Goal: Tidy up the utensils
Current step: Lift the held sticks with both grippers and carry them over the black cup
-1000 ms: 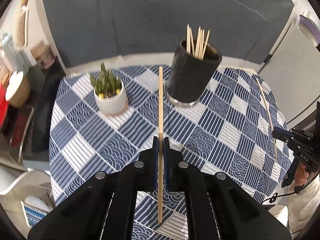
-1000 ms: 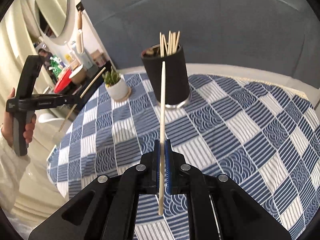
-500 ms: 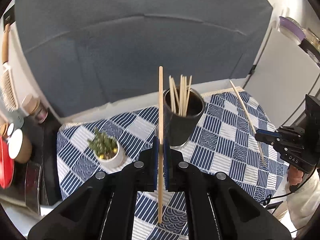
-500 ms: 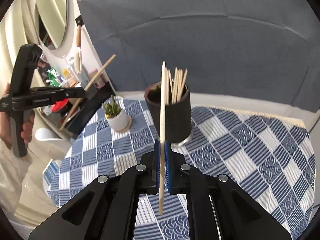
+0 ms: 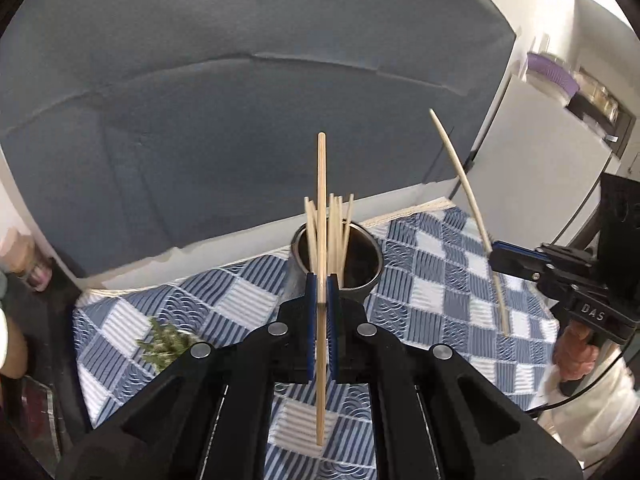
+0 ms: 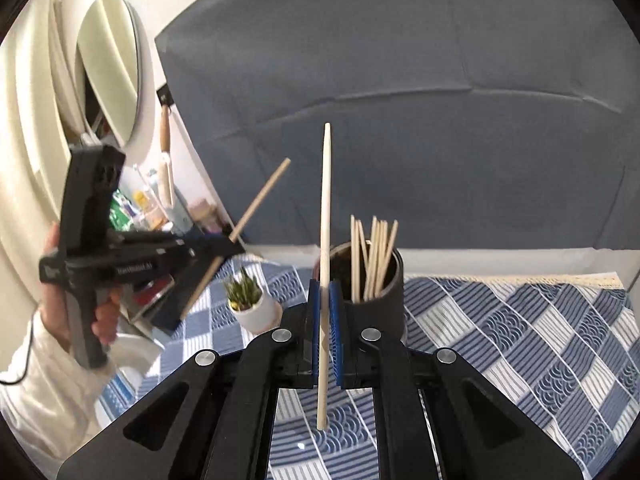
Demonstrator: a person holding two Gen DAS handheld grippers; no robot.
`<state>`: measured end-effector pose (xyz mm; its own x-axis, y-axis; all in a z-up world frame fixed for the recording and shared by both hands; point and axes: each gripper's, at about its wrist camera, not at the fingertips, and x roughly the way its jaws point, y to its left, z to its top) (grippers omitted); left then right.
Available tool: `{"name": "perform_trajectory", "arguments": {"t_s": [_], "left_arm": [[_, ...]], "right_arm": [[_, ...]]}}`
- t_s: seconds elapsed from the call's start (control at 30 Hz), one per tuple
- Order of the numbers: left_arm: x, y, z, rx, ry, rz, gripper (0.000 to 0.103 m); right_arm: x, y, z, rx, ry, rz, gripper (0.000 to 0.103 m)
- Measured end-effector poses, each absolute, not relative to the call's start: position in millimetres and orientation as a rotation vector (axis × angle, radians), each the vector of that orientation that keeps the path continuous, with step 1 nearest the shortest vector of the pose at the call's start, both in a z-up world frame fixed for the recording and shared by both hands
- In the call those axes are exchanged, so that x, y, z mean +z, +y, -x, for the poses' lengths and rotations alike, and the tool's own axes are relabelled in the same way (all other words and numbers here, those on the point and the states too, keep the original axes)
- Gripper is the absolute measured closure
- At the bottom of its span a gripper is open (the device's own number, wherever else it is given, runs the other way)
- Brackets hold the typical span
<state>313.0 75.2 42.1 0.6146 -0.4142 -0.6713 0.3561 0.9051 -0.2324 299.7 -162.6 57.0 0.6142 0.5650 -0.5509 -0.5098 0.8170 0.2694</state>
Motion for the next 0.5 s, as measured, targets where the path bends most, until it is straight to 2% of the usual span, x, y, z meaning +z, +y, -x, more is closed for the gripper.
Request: {"name": "perform_trajectory", "arguments": {"t_s": [0.5], "left_arm": [[32,77,-356,-0.518,0.634,0.378,0.098]], "right_arm": [[48,-164,-390,0.820,0.640,-0.147,0.098]]}}
